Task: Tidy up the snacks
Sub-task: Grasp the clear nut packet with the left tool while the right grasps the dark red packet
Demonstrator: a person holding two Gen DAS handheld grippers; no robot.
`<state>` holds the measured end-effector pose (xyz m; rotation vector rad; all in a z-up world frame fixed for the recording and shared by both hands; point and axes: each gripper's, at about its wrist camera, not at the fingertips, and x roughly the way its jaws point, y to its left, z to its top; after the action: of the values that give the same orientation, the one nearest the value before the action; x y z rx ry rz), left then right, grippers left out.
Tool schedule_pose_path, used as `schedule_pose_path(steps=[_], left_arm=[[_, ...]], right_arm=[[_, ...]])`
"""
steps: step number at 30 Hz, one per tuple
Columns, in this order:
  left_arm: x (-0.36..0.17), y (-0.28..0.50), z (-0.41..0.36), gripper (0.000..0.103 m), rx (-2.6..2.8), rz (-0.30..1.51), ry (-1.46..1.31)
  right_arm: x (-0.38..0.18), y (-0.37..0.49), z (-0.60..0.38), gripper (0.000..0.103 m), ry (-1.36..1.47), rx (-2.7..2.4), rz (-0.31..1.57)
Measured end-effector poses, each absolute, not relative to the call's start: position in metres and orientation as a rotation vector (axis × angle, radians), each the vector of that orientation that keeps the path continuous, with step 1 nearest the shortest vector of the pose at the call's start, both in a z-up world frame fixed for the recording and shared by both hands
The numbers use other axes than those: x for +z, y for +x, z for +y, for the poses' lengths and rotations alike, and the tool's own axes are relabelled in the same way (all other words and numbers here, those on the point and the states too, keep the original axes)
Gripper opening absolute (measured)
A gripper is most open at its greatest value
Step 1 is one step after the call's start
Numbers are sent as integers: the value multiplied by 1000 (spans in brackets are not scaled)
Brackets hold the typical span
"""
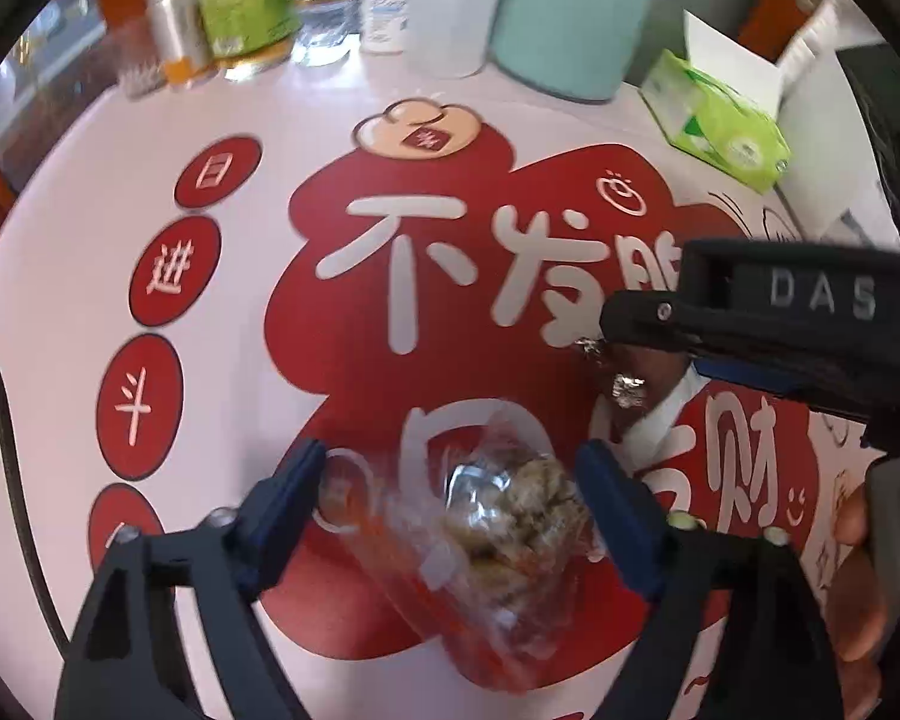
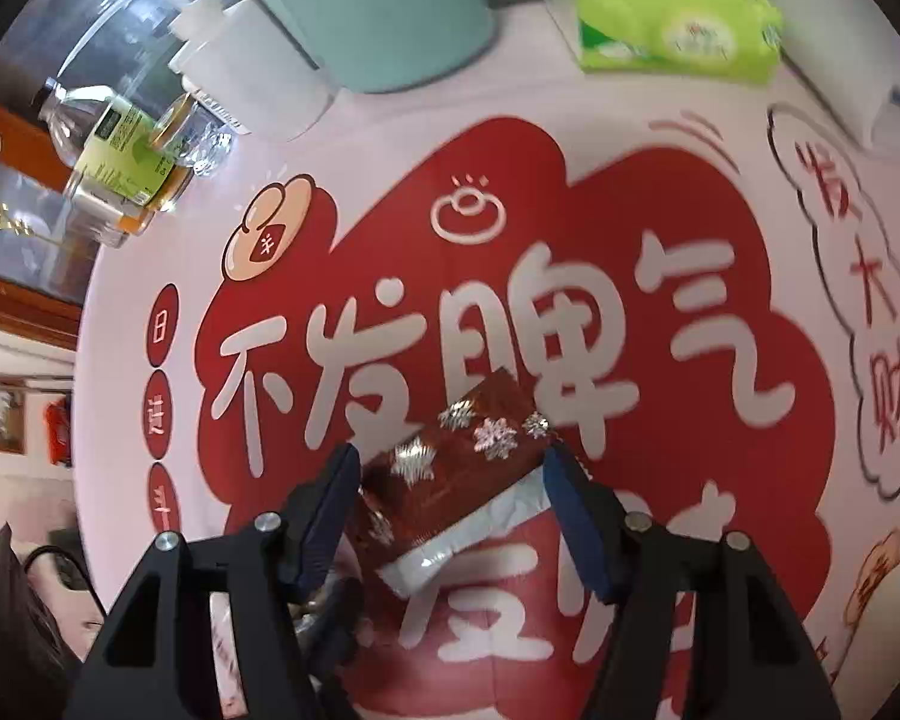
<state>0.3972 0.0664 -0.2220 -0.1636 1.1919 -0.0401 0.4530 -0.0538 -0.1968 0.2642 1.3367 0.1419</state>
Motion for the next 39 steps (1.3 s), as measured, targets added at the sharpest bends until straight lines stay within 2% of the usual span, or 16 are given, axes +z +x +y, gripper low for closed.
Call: schedule_pose_path(steps=[5,9,11,15,26,28,29,30,33,35,37,38,39], left_arm=[[-220,397,82,60,-56,1179,-177],[-218,393,93,59,-53,1191,-201],[-218,388,99,60,-63,1202,-237],[-217,378,107,74,-60,1228,-298],[-205,357,89,77,-152,1235,-188],[-203,356,89,77,-158,1235,-188],[-203,357,89,77,-159,1236,-192],[-202,356,89,77,-163,1237,-197],[-202,356,84,77,-174,1239,-192],[-202,354,79,76,-183,1232,-169],[-204,353,72,60,-199,1236,-139],[-207,352,69,47,-204,1248,-125],[-208,351,67,41,-213,1249,-123]], right_arm=[[-197,451,-33,62,104,142,1310],[-197,449,-28,62,35,145,1299],[-193,449,-32,62,77,151,1300],[-188,445,-38,62,90,74,1315],[-197,433,-35,62,105,47,1376],[-198,432,-28,48,56,38,1378],[-197,430,-26,35,45,37,1381],[-197,429,-26,27,54,43,1386],[-197,424,-35,17,89,74,1393],[-196,418,-42,15,108,88,1389],[-196,412,-52,14,140,107,1382],[-196,407,-58,13,153,111,1382],[-195,402,-64,13,172,119,1377]])
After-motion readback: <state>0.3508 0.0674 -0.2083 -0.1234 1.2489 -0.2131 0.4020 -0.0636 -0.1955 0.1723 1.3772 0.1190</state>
